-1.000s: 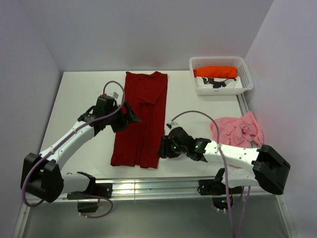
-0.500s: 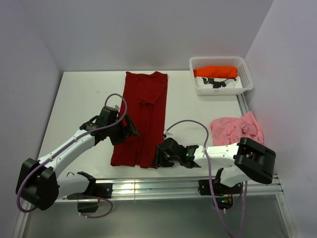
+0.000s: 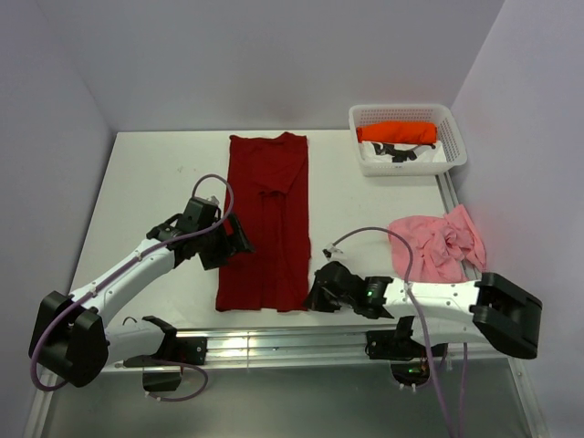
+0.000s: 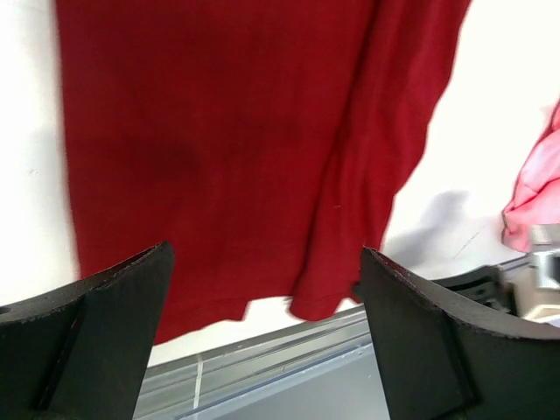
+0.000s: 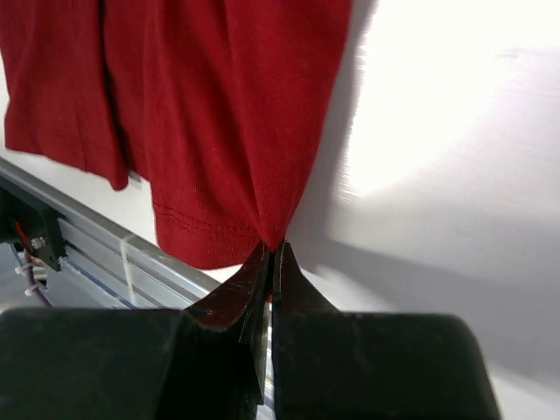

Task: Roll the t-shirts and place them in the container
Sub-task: Fold the tshirt

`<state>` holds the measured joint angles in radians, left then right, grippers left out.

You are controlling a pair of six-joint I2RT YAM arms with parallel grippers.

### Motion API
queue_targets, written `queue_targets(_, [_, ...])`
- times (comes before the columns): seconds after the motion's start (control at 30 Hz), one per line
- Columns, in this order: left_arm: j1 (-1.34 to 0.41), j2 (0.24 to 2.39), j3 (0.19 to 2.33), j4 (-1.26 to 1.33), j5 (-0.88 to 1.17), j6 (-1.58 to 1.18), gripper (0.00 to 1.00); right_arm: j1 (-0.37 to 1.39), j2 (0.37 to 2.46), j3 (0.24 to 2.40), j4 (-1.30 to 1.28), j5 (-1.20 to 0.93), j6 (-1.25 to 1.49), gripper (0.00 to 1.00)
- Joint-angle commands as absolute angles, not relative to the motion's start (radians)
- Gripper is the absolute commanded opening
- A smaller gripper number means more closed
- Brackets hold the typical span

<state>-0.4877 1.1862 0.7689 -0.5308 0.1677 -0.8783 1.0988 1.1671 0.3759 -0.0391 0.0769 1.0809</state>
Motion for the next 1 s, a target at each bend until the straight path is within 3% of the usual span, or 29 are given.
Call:
queue_targets(0.0, [-0.488, 1.164, 0.779, -0.577, 0.143, -0.859, 0.93, 1.071, 1.069, 0.339, -0.156, 0.14, 1.074, 0.0])
queue_targets(0.2, [-0.489, 1.167, 0.759, -0.603, 0.17, -0.857, 0.94, 0.962, 0.994, 0.285, -0.158, 0.074, 1.005, 0.0])
queue_targets(0.37, [-0.488, 1.138, 0.718, -0.661, 0.146, -0.862, 0.94, 0.94, 0.997, 0.287, -0.175, 0.06, 0.963, 0.08])
queue_targets(0.8, [-0.535, 0.919, 0.615, -0.798, 0.17, -1.012, 0.86, 0.847, 1.065, 0.333, -0.134, -0.026, 0.874, 0.08])
queue_targets(0.97, [-0.583, 0.948, 0.531, -0.736, 0.199, -1.064, 0.82, 0.845, 1.101, 0.347, -0.115, -0.043, 0.868, 0.07])
